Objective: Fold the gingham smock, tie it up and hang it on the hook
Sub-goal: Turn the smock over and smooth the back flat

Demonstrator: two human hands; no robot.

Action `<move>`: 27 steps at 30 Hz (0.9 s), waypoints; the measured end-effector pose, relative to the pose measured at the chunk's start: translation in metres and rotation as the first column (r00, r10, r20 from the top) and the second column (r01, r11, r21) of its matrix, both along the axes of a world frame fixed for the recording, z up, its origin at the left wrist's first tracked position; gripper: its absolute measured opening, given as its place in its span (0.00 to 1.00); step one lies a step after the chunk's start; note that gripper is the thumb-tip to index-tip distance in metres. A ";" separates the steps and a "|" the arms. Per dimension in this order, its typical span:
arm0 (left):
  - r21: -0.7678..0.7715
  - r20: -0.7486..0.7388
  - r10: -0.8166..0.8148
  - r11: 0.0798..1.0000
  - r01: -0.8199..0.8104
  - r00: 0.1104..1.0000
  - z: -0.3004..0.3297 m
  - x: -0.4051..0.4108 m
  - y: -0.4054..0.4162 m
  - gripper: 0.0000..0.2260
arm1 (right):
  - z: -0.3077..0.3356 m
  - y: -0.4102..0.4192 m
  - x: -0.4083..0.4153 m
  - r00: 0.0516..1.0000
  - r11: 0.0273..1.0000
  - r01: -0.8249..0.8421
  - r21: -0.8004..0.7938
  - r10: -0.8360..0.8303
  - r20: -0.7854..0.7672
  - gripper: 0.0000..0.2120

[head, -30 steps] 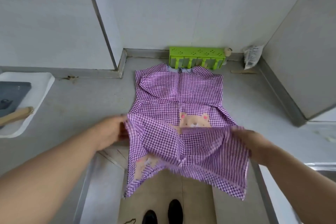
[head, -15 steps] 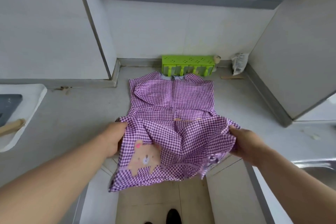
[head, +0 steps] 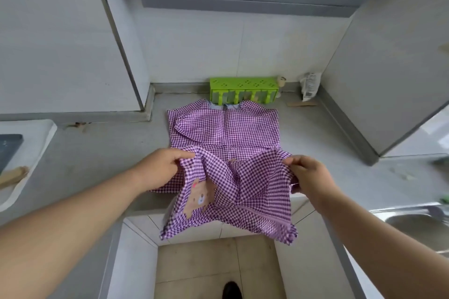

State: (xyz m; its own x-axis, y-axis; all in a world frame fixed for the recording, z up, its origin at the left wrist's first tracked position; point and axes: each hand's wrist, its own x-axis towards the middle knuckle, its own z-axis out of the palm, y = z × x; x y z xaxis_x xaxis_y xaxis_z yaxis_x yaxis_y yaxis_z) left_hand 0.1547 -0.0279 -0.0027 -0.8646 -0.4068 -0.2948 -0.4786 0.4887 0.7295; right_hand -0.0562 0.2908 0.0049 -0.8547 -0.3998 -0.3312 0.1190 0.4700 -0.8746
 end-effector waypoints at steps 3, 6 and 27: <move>-0.592 0.137 -0.325 0.731 0.341 0.936 -0.008 0.002 -0.009 0.22 | 0.004 0.000 0.006 0.977 0.979 -0.145 0.145 0.165 -0.136 0.23; -0.770 0.122 -0.419 0.532 0.352 0.900 -0.009 0.002 -0.011 0.22 | 0.004 0.002 0.008 0.897 0.929 -0.190 0.317 0.296 -0.329 0.17; -0.650 0.189 -0.533 0.562 0.512 0.825 -0.024 -0.012 0.017 0.07 | -0.002 0.009 -0.003 0.302 0.613 -0.280 0.739 0.787 -0.538 0.05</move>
